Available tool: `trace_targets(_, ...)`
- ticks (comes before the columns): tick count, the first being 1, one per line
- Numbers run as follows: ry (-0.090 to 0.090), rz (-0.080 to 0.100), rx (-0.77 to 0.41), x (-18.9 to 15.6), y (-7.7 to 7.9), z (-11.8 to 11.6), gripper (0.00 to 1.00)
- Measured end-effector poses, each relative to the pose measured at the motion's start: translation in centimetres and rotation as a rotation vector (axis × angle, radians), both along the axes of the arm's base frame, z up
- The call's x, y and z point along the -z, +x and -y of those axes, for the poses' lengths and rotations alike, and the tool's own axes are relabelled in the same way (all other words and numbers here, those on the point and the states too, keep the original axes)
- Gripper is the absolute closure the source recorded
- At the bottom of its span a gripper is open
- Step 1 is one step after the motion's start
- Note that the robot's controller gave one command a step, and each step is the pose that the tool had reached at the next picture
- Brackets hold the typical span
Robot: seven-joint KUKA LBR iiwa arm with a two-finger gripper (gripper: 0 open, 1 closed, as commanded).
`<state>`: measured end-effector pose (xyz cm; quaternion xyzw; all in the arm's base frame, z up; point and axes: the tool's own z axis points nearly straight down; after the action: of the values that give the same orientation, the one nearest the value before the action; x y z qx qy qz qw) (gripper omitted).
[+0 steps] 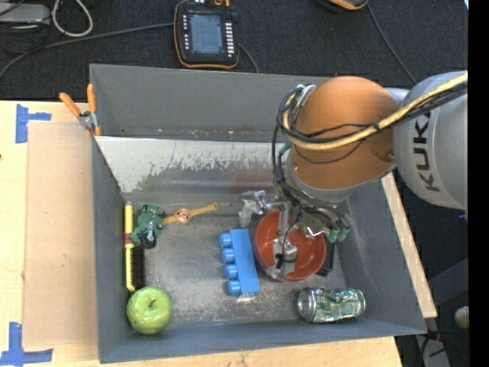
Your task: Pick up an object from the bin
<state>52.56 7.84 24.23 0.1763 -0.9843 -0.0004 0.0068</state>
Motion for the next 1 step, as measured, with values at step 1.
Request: trace_targets(1,0.002,0.009,0.329,-7.31,0.36,-4.7,0.0)
